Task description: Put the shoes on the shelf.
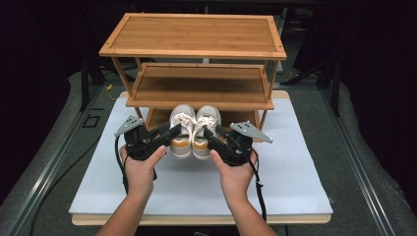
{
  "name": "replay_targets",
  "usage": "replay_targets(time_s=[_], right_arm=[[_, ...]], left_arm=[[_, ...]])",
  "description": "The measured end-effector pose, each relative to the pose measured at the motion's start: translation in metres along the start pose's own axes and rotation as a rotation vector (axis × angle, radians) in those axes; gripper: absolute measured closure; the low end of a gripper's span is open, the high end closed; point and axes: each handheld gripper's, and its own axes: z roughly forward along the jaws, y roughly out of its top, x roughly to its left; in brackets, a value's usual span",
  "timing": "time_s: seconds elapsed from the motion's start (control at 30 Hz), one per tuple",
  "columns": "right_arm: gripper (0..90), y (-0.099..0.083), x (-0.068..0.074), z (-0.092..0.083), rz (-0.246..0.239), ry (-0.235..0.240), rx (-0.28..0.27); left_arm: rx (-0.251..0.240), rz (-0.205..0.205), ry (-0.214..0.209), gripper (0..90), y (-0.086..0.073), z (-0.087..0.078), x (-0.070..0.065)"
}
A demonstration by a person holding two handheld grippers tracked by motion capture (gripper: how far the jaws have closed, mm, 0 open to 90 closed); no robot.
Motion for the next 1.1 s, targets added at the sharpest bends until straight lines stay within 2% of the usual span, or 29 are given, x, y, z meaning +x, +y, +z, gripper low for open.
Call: replay_targets(time_s=[0.17,0.27,0.3,0.5,0.53,0.57,0.67,0.7,0.9,1.1], right_arm=[[53.9,0.006,0.001,0.002,0.002,0.005,-0.019],[53.9,0.011,0.000,0.003,-0.002,-0.006,-0.009],[53.9,0.012,0.000,0.004,0.002,0.005,-0.023],[53.9,0.019,-0.002,0.008,0.008,0.005,-0.018],[53.9,0.021,-0.002,0.007,0.006,0.008,-0.004],[53.9,0.023,-0.002,0.010,0.005,0.002,-0.017],[53.9,0.029,-0.003,0.013,-0.001,-0.002,-0.011],[53.9,0.031,-0.003,0.015,0.003,-0.007,-0.025],[53.9,0.042,-0.007,0.026,-0.004,-0.009,-0.007],[53.9,0.054,-0.012,0.038,-0.006,-0.006,-0.015]], left_arm=[[-0.003,0.001,-0.001,53.2,0.007,0.002,0.000],[-0.004,0.000,-0.004,53.3,0.011,0.003,0.000],[-0.003,0.001,-0.002,53.2,0.013,0.003,0.000],[0.002,0.015,0.000,53.2,0.023,0.008,0.000],[0.003,0.017,0.001,53.2,0.025,0.010,0.001],[0.003,0.020,0.004,53.2,0.027,0.011,0.001],[-0.001,0.026,0.009,53.2,0.032,0.015,0.001],[-0.004,0.023,0.008,53.2,0.034,0.016,0.002],[-0.018,0.004,0.008,53.2,0.041,0.028,0.009],[-0.040,-0.007,0.004,53.3,0.052,0.039,0.016]])
